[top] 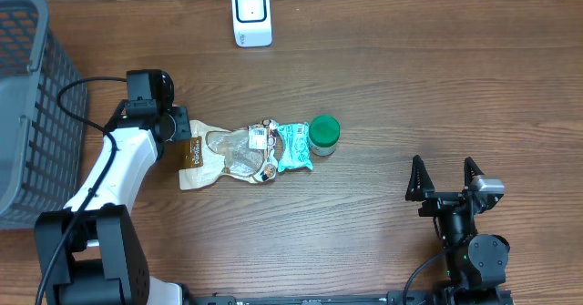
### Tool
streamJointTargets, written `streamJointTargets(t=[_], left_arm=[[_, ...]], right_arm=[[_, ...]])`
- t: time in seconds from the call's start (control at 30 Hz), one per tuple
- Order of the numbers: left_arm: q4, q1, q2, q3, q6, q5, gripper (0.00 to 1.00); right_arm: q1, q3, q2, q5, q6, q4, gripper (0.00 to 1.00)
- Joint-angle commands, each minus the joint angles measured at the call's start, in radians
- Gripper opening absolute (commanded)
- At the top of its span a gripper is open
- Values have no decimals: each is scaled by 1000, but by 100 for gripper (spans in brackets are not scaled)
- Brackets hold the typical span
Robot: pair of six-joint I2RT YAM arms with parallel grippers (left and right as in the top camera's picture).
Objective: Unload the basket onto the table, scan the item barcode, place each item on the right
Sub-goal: 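Carry the orange pack out and release it beside the white pack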
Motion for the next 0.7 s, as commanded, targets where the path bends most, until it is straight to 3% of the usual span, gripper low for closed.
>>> streamJointTargets(t=[0.0,0.07,0.2,0.3,0.4,0.5,0.67], left_arm=[[3,-6,-10,11,8,-14,65],[-28,-6,-18,41,-4,-13,73],[-212,-5,-62,210,-3,18,77],[-406,12,-89,405,4,83,82],[-628,61,-97,665,94,171,86],[-776,150,-97,877,148,178,89],[-827,352,-97,1040,166,185,93]], right_arm=[[-3,-10,-7,2,-2,4,100],[-3,-10,-7,2,-2,4,100],[-3,-10,-7,2,-2,4,100],[-3,-10,-7,2,-2,4,100],[-3,-10,-7,2,-2,4,100],[-3,-10,-7,2,-2,4,100],[-3,-10,-7,2,-2,4,100]])
